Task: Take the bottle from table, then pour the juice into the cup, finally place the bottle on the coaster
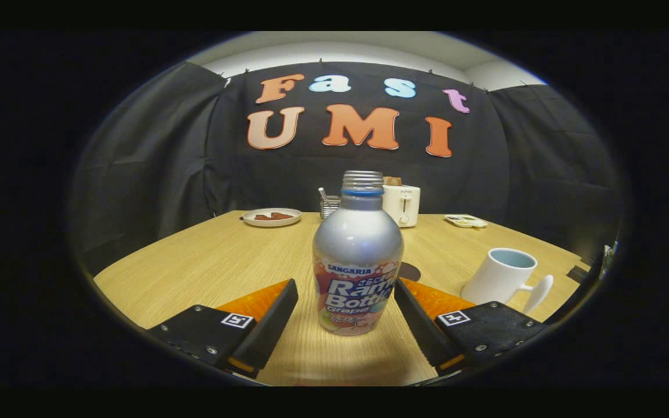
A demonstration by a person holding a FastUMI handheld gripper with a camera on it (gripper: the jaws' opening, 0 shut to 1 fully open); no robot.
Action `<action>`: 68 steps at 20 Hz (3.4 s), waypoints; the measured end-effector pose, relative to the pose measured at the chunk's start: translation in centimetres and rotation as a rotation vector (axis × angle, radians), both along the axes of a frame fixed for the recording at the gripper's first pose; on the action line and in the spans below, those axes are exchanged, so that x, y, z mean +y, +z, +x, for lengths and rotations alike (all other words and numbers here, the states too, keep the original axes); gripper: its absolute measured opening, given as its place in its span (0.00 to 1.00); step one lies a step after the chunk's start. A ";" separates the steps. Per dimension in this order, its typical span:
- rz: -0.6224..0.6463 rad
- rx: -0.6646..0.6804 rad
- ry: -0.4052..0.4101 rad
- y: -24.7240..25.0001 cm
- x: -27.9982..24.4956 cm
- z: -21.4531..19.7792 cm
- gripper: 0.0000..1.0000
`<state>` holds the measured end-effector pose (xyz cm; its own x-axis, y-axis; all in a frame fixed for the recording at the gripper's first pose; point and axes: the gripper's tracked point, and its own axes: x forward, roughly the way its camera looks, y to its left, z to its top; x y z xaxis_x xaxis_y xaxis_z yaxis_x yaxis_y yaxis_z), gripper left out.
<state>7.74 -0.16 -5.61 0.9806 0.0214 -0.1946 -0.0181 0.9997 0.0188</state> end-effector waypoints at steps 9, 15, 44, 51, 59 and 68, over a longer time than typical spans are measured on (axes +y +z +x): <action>0.052 0.021 -0.018 -0.6 -0.7 0.8 0.81; 0.184 -0.037 -0.076 1.9 -1.9 0.4 0.76; 1.153 -0.057 -0.297 4.3 -6.4 4.5 0.76; 1.363 -0.062 -0.319 4.6 -6.2 5.3 0.76; 1.529 -0.069 -0.352 5.2 -7.0 5.8 0.76; 1.657 -0.073 -0.396 5.3 -7.6 6.2 0.75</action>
<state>13.94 -7.77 -0.32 0.9807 -0.0895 -0.1739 0.1600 -0.1443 0.9765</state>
